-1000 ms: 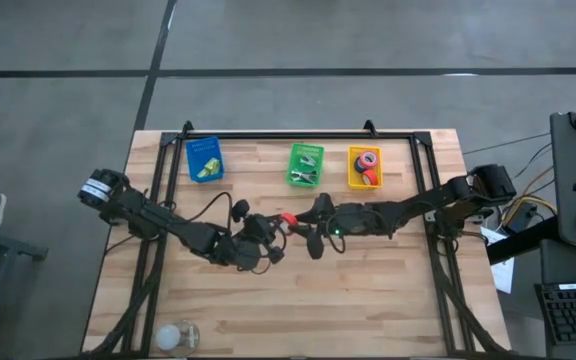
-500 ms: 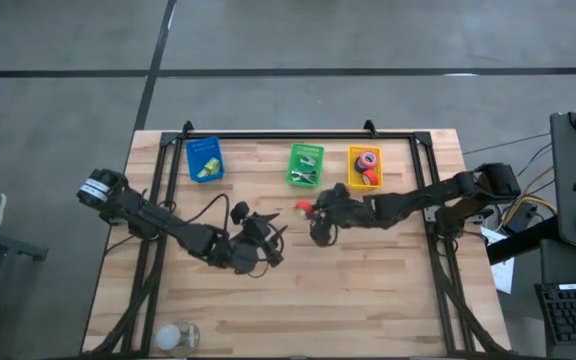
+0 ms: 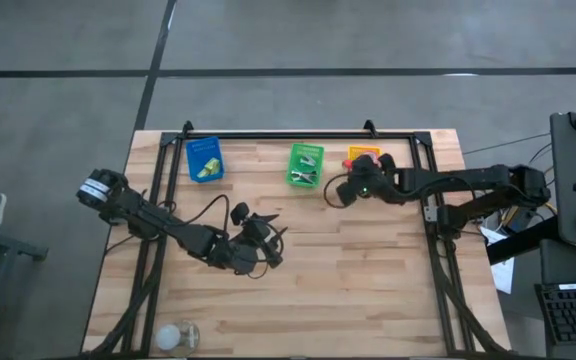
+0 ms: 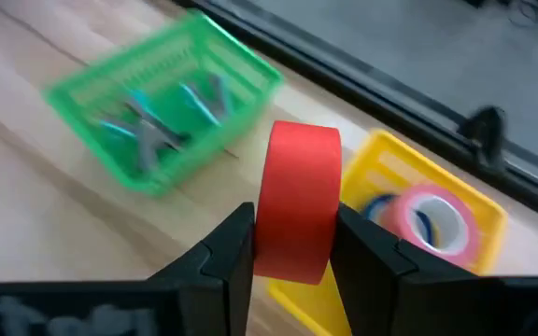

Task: Pick and place Stapler, Stapler remover, tape
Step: Put the orange tape into the yellow basket

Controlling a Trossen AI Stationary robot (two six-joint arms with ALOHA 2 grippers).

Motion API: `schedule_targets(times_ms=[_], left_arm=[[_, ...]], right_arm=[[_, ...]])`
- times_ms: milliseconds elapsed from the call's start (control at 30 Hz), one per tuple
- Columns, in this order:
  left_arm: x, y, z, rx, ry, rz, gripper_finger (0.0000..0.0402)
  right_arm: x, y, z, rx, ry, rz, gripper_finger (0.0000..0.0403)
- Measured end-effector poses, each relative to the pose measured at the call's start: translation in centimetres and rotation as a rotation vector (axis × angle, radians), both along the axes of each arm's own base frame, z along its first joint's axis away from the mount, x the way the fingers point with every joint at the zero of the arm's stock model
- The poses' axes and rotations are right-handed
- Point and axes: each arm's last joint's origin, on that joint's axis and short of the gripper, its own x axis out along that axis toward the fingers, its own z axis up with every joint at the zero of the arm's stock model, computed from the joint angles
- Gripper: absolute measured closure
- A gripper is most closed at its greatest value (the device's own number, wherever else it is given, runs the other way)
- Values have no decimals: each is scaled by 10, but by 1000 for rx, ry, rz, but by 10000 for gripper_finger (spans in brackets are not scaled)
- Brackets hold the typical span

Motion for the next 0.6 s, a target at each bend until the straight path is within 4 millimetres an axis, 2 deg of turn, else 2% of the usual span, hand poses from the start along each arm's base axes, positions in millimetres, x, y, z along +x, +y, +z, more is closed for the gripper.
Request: schedule_targets(times_ms=[133,267,600], left_arm=[[0,0,0,-4,-2,2,204],[0,0,0,-4,-2,2,204],[0,0,-1,-3,4,3,204]], right_arm=[[-12,-18,-8,67,36,-56,288],[-16,-26,-19,106,68,-77,286],[-15,-34,-34,119,129,-97,233]])
